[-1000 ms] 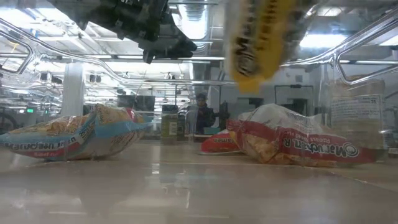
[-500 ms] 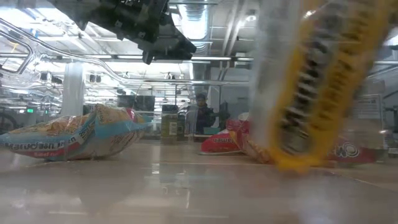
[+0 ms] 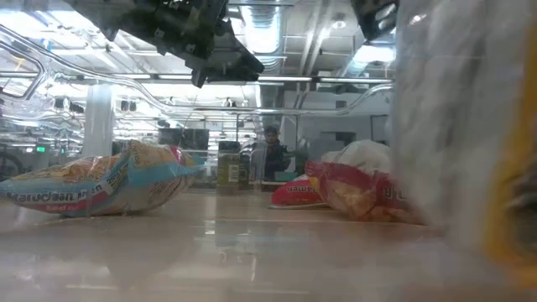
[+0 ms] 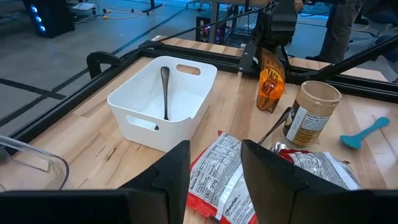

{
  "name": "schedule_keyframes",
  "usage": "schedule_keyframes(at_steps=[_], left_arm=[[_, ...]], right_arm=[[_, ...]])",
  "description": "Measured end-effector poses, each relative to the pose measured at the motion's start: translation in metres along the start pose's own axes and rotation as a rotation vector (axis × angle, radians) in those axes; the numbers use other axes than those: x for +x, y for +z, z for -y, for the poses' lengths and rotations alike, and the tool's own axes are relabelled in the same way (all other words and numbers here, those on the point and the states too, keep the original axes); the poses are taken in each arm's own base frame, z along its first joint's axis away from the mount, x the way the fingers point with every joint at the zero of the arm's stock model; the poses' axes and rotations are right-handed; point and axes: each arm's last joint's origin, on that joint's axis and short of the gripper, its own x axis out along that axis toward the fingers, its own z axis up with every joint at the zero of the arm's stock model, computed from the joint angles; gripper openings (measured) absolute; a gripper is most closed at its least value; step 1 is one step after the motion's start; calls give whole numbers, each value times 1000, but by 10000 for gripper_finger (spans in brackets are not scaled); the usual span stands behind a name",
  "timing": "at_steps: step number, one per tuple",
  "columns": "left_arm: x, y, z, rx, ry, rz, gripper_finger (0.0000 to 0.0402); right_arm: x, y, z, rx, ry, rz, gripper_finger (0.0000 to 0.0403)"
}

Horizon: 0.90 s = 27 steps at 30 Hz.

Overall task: Pick & Place Food Item
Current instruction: Put the yellow noodle pack into the bottom transparent bin

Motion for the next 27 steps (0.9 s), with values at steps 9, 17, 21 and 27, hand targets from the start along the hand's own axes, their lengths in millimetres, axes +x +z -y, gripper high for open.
schedule_keyframes(at_steps=[9, 17, 21, 27], left_arm=[[0, 0, 0, 0, 0, 0, 136], [0, 0, 0, 0, 0, 0, 136], [0, 0, 0, 0, 0, 0, 136], [0, 0, 0, 0, 0, 0, 136]], right_arm=[[-2, -3, 8, 40, -21, -24, 0], [-3, -4, 11, 108, -31, -33, 0], [-3, -4, 10, 134, -10, -33, 0], [-4, -7, 13, 192, -12, -63, 26]])
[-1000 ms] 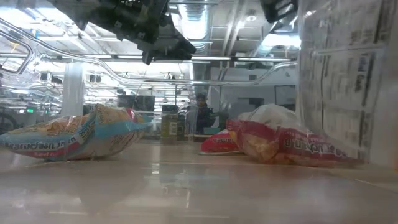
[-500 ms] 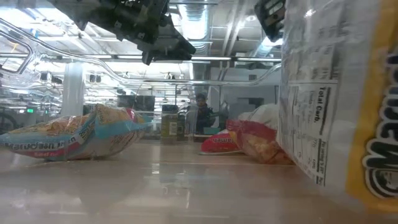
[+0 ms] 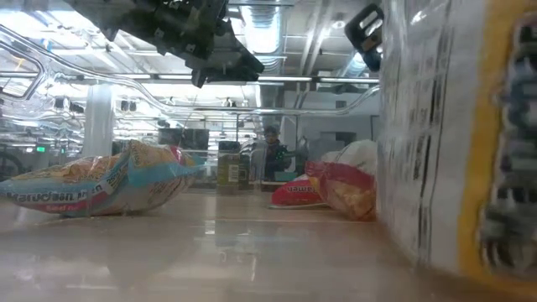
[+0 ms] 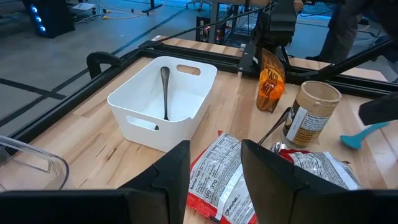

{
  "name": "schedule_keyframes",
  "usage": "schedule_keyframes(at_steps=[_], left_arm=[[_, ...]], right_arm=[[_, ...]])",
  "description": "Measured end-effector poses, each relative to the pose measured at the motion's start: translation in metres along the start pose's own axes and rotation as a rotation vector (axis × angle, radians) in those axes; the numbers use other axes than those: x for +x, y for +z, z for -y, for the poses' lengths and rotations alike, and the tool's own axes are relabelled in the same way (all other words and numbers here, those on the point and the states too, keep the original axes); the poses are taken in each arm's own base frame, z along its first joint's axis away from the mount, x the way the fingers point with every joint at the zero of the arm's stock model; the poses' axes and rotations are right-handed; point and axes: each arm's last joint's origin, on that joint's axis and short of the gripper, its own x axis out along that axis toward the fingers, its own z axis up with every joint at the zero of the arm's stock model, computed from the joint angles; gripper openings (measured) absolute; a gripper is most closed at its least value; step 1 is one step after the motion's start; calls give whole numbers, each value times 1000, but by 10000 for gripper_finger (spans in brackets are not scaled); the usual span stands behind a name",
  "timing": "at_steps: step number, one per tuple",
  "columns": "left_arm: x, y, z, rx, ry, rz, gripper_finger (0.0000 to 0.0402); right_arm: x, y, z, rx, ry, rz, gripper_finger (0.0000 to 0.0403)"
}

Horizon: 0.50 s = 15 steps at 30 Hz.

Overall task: Pick & Place Food Item
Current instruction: Put the yellow noodle pack into the bottom transparent bin, then put the blue noodle pack into the bottom transparent bin

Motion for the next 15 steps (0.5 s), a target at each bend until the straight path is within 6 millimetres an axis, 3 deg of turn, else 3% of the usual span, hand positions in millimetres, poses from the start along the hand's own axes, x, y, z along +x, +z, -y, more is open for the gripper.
schedule_keyframes(at_steps=[8, 15], left_arm=[[0, 0, 0, 0, 0, 0, 136], [0, 0, 0, 0, 0, 0, 136]], right_arm=[[-2, 0, 6, 15, -17, -4, 78], [-12, 3, 12, 29, -40, 3, 82]])
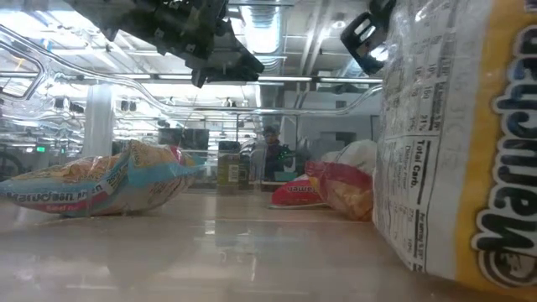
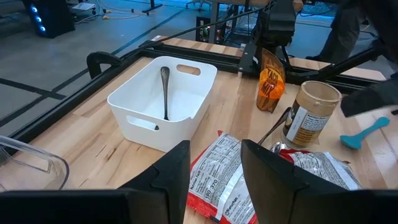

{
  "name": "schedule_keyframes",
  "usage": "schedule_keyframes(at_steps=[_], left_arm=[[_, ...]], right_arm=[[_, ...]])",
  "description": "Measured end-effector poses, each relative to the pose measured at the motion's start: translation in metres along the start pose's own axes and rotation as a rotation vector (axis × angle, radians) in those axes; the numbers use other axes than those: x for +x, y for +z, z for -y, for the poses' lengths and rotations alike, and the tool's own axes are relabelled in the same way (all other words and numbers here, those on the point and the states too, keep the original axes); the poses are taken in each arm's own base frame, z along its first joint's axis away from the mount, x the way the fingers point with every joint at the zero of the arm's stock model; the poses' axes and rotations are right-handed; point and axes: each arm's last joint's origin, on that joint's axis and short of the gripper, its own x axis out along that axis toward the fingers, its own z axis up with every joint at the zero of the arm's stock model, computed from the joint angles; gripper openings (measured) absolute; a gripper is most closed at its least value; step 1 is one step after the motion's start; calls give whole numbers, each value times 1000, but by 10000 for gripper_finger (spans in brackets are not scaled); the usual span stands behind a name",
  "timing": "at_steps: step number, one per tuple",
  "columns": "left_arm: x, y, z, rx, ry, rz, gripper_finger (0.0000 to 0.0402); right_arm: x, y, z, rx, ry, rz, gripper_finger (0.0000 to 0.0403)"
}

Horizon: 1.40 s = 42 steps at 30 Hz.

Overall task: Pick & Place Food Item
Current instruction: Put the blue noodle pack into the bottom transparent bin

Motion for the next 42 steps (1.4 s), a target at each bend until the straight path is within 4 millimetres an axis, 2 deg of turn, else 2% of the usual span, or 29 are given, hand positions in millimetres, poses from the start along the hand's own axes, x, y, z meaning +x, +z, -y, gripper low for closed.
schedule_keyframes(at_steps=[9, 14, 19, 26, 36, 42], left_arm=[[0, 0, 0, 0, 0, 0, 136], [0, 0, 0, 1, 0, 0, 136], [0, 0, 0, 1, 0, 0, 136], [0, 0, 0, 1, 0, 0, 136], [0, -2, 0, 6, 2, -15, 136], [0, -5, -1, 21, 8, -54, 136]], right_arm=[[-28, 16, -11, -69, 5, 95, 82], [-34, 19, -10, -122, -10, 121, 82], [-37, 18, 3, -118, -95, 107, 65], [-46, 13, 28, -74, -188, 42, 5], [-61, 6, 60, 10, -289, -10, 3], [-78, 7, 63, 25, -368, -1, 1]])
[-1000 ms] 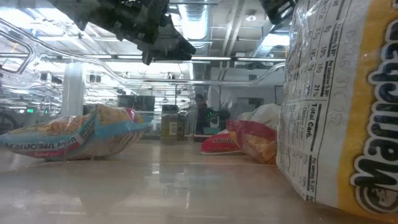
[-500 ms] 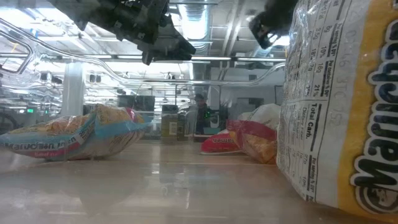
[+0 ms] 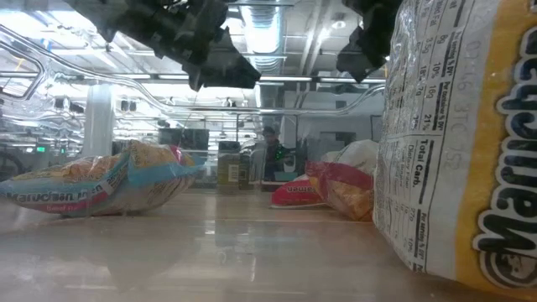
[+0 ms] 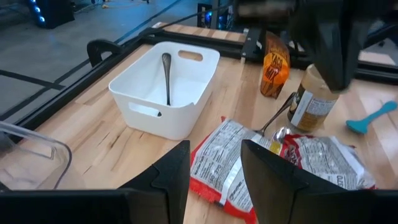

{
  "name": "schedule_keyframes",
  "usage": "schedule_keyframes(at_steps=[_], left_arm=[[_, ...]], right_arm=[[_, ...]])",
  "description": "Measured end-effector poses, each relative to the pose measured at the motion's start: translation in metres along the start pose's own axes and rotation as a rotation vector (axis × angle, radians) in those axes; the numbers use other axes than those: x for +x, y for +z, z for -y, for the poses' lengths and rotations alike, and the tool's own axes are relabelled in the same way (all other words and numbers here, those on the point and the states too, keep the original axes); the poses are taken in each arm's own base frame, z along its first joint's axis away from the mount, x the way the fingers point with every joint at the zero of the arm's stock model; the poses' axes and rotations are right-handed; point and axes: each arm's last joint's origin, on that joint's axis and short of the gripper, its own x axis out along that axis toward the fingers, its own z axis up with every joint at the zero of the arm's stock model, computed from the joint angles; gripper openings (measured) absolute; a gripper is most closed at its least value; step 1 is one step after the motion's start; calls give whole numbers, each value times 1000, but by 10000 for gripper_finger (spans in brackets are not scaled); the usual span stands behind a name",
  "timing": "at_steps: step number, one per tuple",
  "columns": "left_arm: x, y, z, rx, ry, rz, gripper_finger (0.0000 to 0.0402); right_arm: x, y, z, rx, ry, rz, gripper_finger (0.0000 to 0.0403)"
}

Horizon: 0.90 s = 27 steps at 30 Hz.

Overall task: Pick & Place Food Item
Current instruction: Put the blue noodle pack into the bottom transparent bin

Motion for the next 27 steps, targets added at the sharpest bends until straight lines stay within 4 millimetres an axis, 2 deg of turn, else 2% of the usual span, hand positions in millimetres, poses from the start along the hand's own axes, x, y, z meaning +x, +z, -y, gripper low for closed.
schedule_keyframes(at_steps=[6, 13, 19, 27], left_arm=[[0, -3, 0, 11, 4, -29, 136], [0, -5, -1, 20, 8, -51, 136], [0, -5, -1, 20, 8, -51, 136], [0, -5, -1, 20, 8, -51, 136]], right_arm=[[-21, 7, 1, -16, -132, 63, 1], [-36, -3, 1, -14, -233, 118, 0], [-43, -4, -1, 79, -225, 166, 0], [-41, -9, -2, 9, -221, 99, 0]])
